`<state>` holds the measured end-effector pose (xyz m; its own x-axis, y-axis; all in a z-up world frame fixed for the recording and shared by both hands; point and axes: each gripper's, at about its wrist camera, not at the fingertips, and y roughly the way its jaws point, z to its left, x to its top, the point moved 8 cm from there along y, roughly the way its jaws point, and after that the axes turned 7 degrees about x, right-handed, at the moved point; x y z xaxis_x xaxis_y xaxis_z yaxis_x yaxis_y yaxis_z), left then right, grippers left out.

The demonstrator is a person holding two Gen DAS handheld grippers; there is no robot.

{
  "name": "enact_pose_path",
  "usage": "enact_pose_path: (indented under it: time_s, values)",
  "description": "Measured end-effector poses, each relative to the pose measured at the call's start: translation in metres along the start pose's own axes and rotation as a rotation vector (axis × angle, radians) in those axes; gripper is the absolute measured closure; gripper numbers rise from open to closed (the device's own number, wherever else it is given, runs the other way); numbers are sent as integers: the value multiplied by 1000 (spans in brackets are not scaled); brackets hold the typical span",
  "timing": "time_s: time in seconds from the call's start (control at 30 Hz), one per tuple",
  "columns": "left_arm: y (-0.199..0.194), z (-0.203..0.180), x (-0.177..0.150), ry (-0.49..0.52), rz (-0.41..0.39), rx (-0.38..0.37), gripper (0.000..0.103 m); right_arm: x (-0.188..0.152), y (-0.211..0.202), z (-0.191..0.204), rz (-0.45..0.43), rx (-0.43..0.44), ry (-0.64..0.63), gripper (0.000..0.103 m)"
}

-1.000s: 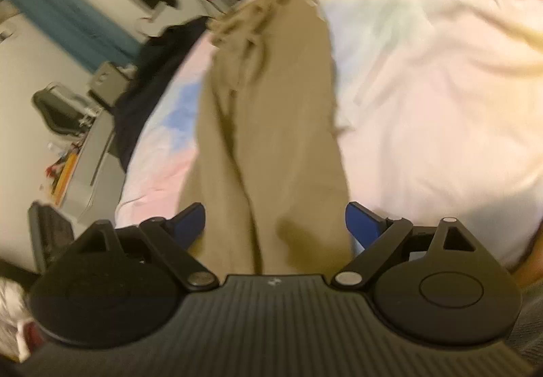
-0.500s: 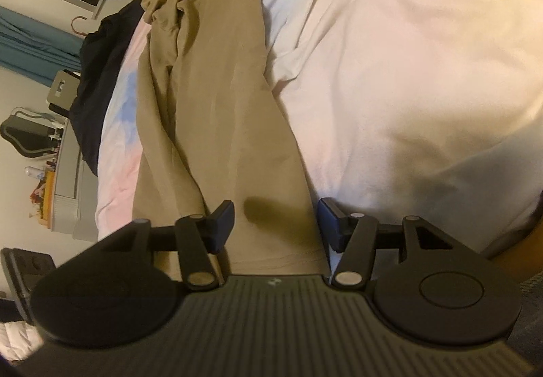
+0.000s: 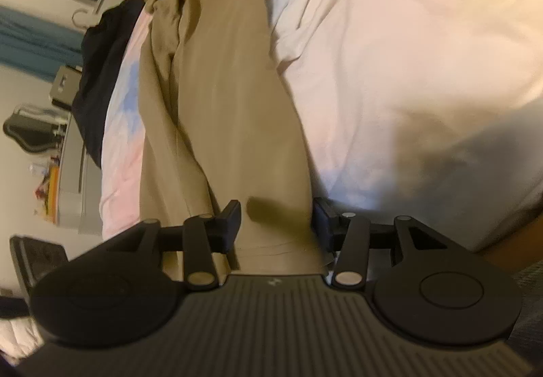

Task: Fold clothes
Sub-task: 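Move both grippers to the hem of the folded strip and grasp it, then lift the hem with both grippers and fold it over toward the collar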

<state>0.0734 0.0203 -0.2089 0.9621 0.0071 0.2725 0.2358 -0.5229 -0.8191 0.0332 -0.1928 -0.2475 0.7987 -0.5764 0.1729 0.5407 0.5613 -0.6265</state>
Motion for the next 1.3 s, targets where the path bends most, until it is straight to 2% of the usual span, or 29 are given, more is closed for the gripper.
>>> enact_pose_path:
  time_s: [0.1,0.23,0.3,0.33,0.37,0.47,0.67,0.8,0.87,0.97,1.03,1.13,1.23,1.3]
  values:
    - [3,-3,0,12,5,-17,61,-8,4,5,53,38,-5,53]
    - [5,-7,-1,33,4,-5,60,-12,8,13,77,38,-52,57]
    - [5,-7,-2,39,-5,10,68,-13,8,16,76,21,-86,82]
    - [5,-7,-2,35,-10,14,77,-13,7,16,72,5,-100,93]
    - [4,-5,-2,22,-14,14,89,-13,6,18,62,0,-113,93]
    - [-2,-1,0,-26,-43,-23,100,-13,-2,27,8,-7,-156,94]
    - [-31,-2,1,-105,-149,-149,101,-9,-37,36,-144,97,-118,95]
    - [-50,4,0,-215,-209,-256,101,-5,-60,42,-209,140,-102,95]
    - [-52,12,1,-272,-215,-249,100,-1,-68,42,-230,148,-92,95]
    - [-41,21,1,-326,-177,-184,100,5,-71,40,-246,146,-76,95]
    - [-33,27,1,-338,-139,-138,95,6,-65,36,-245,143,-60,95]
    - [-22,31,0,-337,-93,-68,73,6,-61,28,-242,129,-46,95]
    - [-13,26,-5,-291,-47,-27,63,5,-63,25,-248,115,-59,95]
    - [-10,21,-11,-242,-20,3,60,3,-63,25,-250,105,-64,95]
